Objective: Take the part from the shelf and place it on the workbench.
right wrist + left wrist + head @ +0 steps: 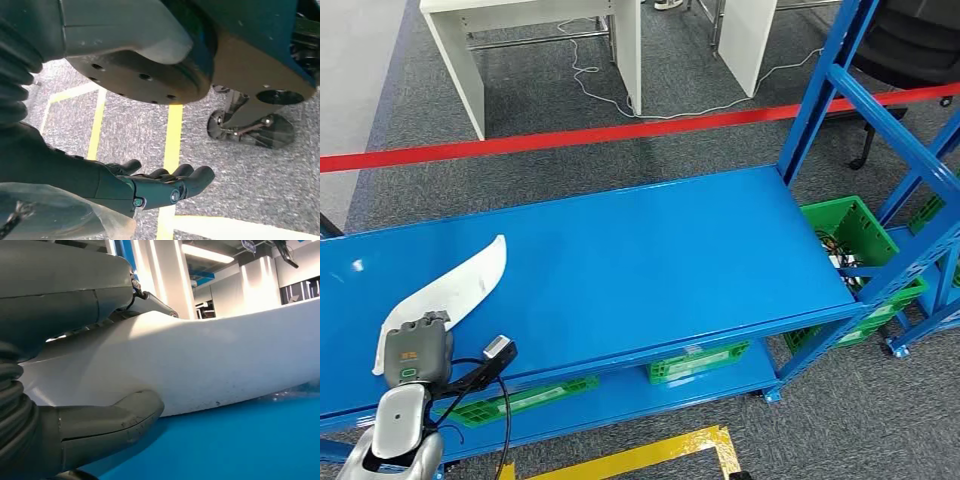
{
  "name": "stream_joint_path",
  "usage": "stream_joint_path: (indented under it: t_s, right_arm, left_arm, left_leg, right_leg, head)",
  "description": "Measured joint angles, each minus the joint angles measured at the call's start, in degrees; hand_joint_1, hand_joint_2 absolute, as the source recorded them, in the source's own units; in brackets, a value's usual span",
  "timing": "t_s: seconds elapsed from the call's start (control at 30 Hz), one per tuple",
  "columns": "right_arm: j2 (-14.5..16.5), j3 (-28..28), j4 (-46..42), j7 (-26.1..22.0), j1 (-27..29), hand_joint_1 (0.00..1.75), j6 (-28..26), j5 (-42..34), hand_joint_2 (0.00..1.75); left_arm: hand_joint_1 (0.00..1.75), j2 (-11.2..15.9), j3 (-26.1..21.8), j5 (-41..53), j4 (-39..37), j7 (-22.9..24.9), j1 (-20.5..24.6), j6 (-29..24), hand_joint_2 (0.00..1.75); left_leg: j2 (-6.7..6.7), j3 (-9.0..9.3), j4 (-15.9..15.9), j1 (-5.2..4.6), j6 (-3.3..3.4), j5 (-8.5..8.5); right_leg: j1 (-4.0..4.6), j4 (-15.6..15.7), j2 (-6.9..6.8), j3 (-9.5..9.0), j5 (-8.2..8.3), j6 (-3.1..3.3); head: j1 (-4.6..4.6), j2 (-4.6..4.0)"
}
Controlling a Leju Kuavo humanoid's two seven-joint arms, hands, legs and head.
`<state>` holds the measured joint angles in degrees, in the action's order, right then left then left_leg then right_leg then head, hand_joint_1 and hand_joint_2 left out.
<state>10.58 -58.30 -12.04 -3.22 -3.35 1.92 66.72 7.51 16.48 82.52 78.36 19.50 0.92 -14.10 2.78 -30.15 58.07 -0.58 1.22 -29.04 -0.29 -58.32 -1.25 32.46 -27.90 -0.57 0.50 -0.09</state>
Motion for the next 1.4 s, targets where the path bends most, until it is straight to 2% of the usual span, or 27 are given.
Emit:
stream_joint_path:
  t_s: [0.17, 0.27, 0.43, 0.5, 0.53, 0.6, 0.63, 0.7, 0.77, 0.83, 0.87, 0.9, 0.93, 1.0, 1.03, 1.07, 1.1, 1.13, 1.17, 1.2, 1.23, 1.27, 1.33, 1.37, 1.4]
  right_arm:
    - [-0.02, -0.01, 0.00, -0.27, -0.45, 0.00, -0.04, 0.03, 1.75]
    - [-0.02, -0.01, 0.00, -0.46, -0.67, 0.00, -0.03, 0.31, 1.75]
    - [-0.02, 0.12, 0.00, -0.54, -0.95, 0.00, 0.15, 0.88, 1.75]
    - [-0.03, 0.15, 0.00, -0.54, -0.99, 0.00, 0.17, 1.02, 1.75]
    - [-0.05, 0.16, 0.00, -0.54, -1.00, 0.00, 0.18, 1.03, 1.75]
    - [-0.14, 0.16, 0.00, -0.53, -1.03, 0.00, 0.22, 0.98, 1.75]
    - [-0.20, 0.16, 0.00, -0.51, -1.04, 0.00, 0.28, 0.91, 1.75]
    - [-0.31, 0.16, 0.00, -0.49, -1.06, 0.00, 0.42, 0.69, 1.75]
    - [-0.43, 0.14, 0.01, -0.63, -1.02, 0.00, 0.65, 0.25, 1.75]
    - [-0.58, 0.05, 0.01, -1.01, -1.03, 0.00, 1.03, -0.39, 1.75]
    - [-0.74, -0.01, 0.01, -1.20, -1.04, 0.00, 1.25, -0.69, 1.75]
    - [-0.89, -0.07, 0.00, -1.31, -1.07, 0.00, 1.41, -0.96, 1.75]
    - [-1.04, -0.15, 0.00, -1.36, -1.08, 0.00, 1.54, -1.16, 1.75]
    - [-1.31, -0.45, 0.00, -1.29, -1.22, 0.00, 1.67, -1.35, 1.75]
    - [-1.43, -0.60, 0.00, -1.17, -1.34, 0.00, 1.63, -1.24, 1.75]
    - [-1.57, -0.71, 0.00, -1.01, -1.46, 0.00, 1.54, -1.01, 1.75]
    - [-1.66, -0.75, 0.00, -0.83, -1.52, 0.00, 1.44, -0.70, 1.75]
    - [-1.75, -0.75, 0.00, -0.62, -1.50, 0.00, 1.37, -0.38, 1.75]
    - [-1.75, -0.75, 0.04, -0.34, -1.45, 0.00, 1.35, -0.03, 1.75]
    - [-1.67, -0.75, 0.12, -0.09, -1.41, 0.00, 1.47, 0.25, 1.75]
    - [-1.59, -0.75, 0.20, 0.09, -1.34, 0.00, 1.65, 0.45, 1.75]
    - [-1.51, -0.75, 0.27, -0.01, -1.27, 0.00, 1.87, 0.49, 1.75]
    - [-1.52, -0.80, 0.30, -1.27, -0.97, 0.00, 2.05, -0.02, 1.75]
    - [-1.54, -0.85, 0.30, -2.16, -0.79, 0.00, 1.92, -0.38, 1.75]
    - [-1.52, -0.90, 0.30, -2.95, -0.62, 0.00, 1.65, -0.68, 1.75]
  left_arm:
    - [1.75, -0.07, -0.15, -0.02, 0.00, -0.56, -0.14, -1.12, 1.75]
    - [1.75, -0.11, -0.33, -0.79, 0.00, -4.09, -0.65, -6.12, 1.75]
    - [1.75, 0.06, -0.26, -7.21, 0.01, -16.38, -1.52, -19.86, 1.75]
    - [1.75, -0.32, -0.25, -17.36, 0.49, -25.71, -1.99, -22.86, 1.75]
    - [1.75, -0.76, -0.26, -25.06, 1.30, -31.29, -2.37, -22.56, 1.75]
    - [1.75, -2.07, -0.27, -44.85, 4.06, -41.27, -3.16, -17.08, 1.75]
    - [1.75, -2.70, -0.25, -54.64, 5.55, -44.62, -3.39, -12.36, 1.75]
    - [1.75, -3.81, -0.18, -69.77, 8.22, -48.30, -3.74, -1.81, 1.75]
    - [1.75, -4.73, -0.09, -77.35, 10.68, -51.18, -4.23, 6.90, 1.75]
    - [1.75, -5.71, 0.13, -81.65, 13.45, -54.35, -4.62, 12.51, 1.75]
    - [1.75, -6.29, 0.28, -83.31, 14.77, -55.66, -4.69, 14.29, 1.75]
    - [1.75, -6.97, 0.46, -84.93, 15.98, -56.75, -4.73, 15.79, 1.75]
    - [1.75, -7.68, 0.66, -86.51, 16.97, -57.63, -4.76, 17.27, 1.75]
    - [1.75, -8.91, 1.09, -89.88, 18.54, -58.88, -5.03, 20.60, 1.75]
    - [1.75, -9.41, 1.29, -91.37, 19.17, -59.22, -5.26, 22.29, 1.75]
    - [1.75, -9.84, 1.49, -92.62, 19.74, -59.41, -5.49, 23.93, 1.75]
    - [1.75, -10.20, 1.64, -93.49, 20.26, -59.50, -5.71, 25.25, 1.75]
    - [1.75, -10.50, 1.73, -94.07, 20.74, -59.56, -5.91, 26.29, 1.75]
    - [1.75, -10.69, 1.76, -94.56, 21.19, -59.60, -6.08, 27.24, 1.75]
    - [1.75, -10.87, 1.76, -95.03, 21.63, -59.61, -6.21, 28.25, 1.75]
    - [1.75, -10.98, 1.75, -95.48, 22.08, -59.64, -6.33, 29.48, 1.75]
    - [1.75, -11.03, 1.75, -95.72, 22.51, -59.67, -6.42, 30.66, 1.75]
    - [1.75, -11.05, 1.75, -95.31, 23.15, -59.72, -6.56, 32.22, 1.75]
    - [1.75, -11.00, 1.73, -94.94, 23.38, -59.71, -6.64, 32.54, 1.75]
    - [1.75, -10.95, 1.67, -94.61, 23.58, -59.71, -6.73, 32.80, 1.75]
  left_leg:
    - [0.00, 0.00, 0.00, 0.00, 0.00, 0.00]
    - [0.00, 0.00, 0.00, 0.00, 0.00, 0.00]
    - [0.00, -0.01, 0.00, 0.00, 0.00, 0.00]
    - [0.00, -0.01, 0.00, 0.00, 0.00, -0.01]
    - [0.00, -0.01, 0.00, -0.01, 0.01, -0.01]
    - [0.00, -0.03, 0.01, -0.01, 0.02, -0.02]
    - [-0.01, -0.04, 0.01, -0.02, 0.02, -0.01]
    - [-0.02, -0.05, 0.01, -0.02, 0.02, -0.01]
    - [-0.02, -0.09, 0.17, -0.13, 0.11, 0.00]
    - [-0.01, 0.21, -0.72, -0.14, 0.90, 0.79]
    - [0.03, 0.54, -1.68, -0.06, 1.45, 1.46]
    - [0.08, 0.85, -2.80, 0.16, 1.97, 2.19]
    - [0.14, 1.03, -3.60, 0.41, 2.21, 2.69]
    - [0.19, 0.65, -3.71, 0.61, 2.34, 3.01]
    - [0.22, 0.40, -3.55, 0.77, 2.21, 3.05]
    - [0.25, 0.18, -3.31, 1.00, 2.00, 3.05]
    - [0.27, -0.04, -2.95, 1.33, 1.65, 2.98]
    - [0.25, -0.29, -2.39, 1.73, 1.17, 2.78]
    - [0.21, -0.68, -1.67, 1.98, 0.53, 2.50]
    - [0.15, -1.20, -0.71, 2.10, -0.11, 2.18]
    - [0.10, -1.75, 0.27, 2.06, -0.64, 1.95]
    - [0.06, -2.26, 1.02, 1.91, -1.06, 1.90]
    - [-0.03, -2.82, 1.88, 1.92, -1.48, 1.85]
    - [-0.32, -3.10, 2.39, 2.02, -1.70, 1.20]
    - [-0.74, -3.59, 3.66, 2.10, -1.91, -0.21]
  right_leg:
    - [0.00, 0.00, 0.00, 0.00, 0.00, 0.00]
    - [0.00, 0.00, 0.00, 0.00, 0.00, 0.00]
    - [0.00, 0.00, 0.00, 0.01, 0.00, 0.00]
    - [0.00, 0.00, 0.01, 0.02, 0.00, 0.00]
    - [0.00, 0.00, 0.01, 0.03, 0.00, 0.00]
    - [-0.01, 0.01, -0.03, 0.04, 0.00, 0.00]
    - [-0.01, 0.01, -0.07, 0.04, 0.00, 0.00]
    - [-0.03, 0.01, -0.08, 0.02, 0.00, -0.01]
    - [-0.19, 0.16, -0.04, 0.00, 0.25, -0.23]
    - [-0.39, 0.73, 0.04, -0.14, 0.65, -0.82]
    - [-0.43, 0.68, 0.19, -0.02, 0.36, -1.12]
    - [-0.37, -0.39, 0.49, 0.47, -0.73, -1.25]
    - [-0.37, -2.73, 0.78, 1.49, -2.45, -1.34]
    - [-0.59, -9.81, 1.12, 4.27, -6.14, -1.78]
    - [-0.80, -12.56, 1.13, 5.23, -7.02, -2.12]
    - [-1.08, -13.49, 1.09, 5.32, -6.80, -2.53]
    - [-1.43, -12.17, 1.02, 4.32, -5.51, -2.99]
    - [-1.86, -8.95, 0.87, 2.44, -3.60, -3.54]
    - [-2.06, -5.50, 0.66, 0.40, -2.49, -4.21]
    - [-2.16, -2.87, 0.56, -1.15, -1.80, -4.44]
    - [-2.21, -1.45, 0.52, -1.88, -1.84, -4.39]
    - [-2.10, -1.40, 0.61, -1.88, -2.38, -4.07]
    - [-2.21, -2.05, 0.89, -1.08, -2.44, -3.07]
    - [-2.21, -2.30, 0.97, -0.69, -2.33, -2.67]
    - [-2.21, -2.40, 1.02, -0.26, -2.09, -2.20]
  head:
    - [0.00, 0.01]
    - [-0.01, 0.00]
    - [0.00, 0.00]
    - [-0.01, 0.00]
    - [-0.01, 0.00]
    - [-0.01, 0.01]
    - [0.00, 0.01]
    - [0.01, 0.00]
    - [0.00, 0.00]
    - [-0.09, 0.00]
    - [-0.09, 0.00]
    - [-0.09, 0.00]
    - [-0.04, 0.00]
    - [0.03, 0.00]
    - [0.03, 0.01]
    - [0.02, 0.01]
    - [0.02, 0.01]
    - [0.03, 0.01]
    - [0.14, 0.00]
    - [0.38, 0.01]
    - [0.53, 0.01]
    - [0.61, 0.02]
    - [0.46, 0.02]
    - [0.30, 0.02]
    - [0.22, 0.02]
